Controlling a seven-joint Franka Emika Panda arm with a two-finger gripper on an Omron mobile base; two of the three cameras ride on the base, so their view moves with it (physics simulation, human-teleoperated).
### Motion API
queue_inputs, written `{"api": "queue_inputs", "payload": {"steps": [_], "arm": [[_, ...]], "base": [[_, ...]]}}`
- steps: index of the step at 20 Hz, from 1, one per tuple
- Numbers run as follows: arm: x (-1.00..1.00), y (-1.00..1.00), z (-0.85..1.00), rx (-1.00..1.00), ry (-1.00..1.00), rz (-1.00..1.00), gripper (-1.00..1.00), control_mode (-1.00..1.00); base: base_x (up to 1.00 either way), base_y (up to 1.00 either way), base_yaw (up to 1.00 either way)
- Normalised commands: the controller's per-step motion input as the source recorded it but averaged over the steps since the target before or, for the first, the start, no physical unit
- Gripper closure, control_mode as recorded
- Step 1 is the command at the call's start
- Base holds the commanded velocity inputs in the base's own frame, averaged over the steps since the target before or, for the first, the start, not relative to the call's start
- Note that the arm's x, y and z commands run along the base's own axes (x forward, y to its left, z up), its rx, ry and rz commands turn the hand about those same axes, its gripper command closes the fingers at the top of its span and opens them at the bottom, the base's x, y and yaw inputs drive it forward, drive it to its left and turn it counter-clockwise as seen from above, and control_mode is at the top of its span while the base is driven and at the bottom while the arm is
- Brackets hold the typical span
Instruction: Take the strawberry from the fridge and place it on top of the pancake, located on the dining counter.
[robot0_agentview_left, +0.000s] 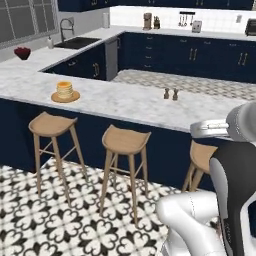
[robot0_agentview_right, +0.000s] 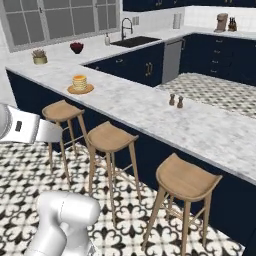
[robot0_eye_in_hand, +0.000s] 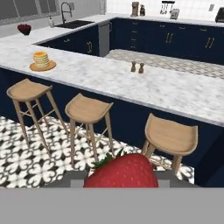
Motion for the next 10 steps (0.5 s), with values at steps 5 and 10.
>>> {"api": "queue_inputs", "payload": {"steps": [5,10], "arm": [[0.00,0.00,0.00,0.00,0.00,0.00,1.00,1.00],[0.00,0.00,0.00,0.00,0.00,0.00,1.00,1.00]], "base": [[0.38,1.00,-0.37],[0.08,1.00,-0.32]]}}
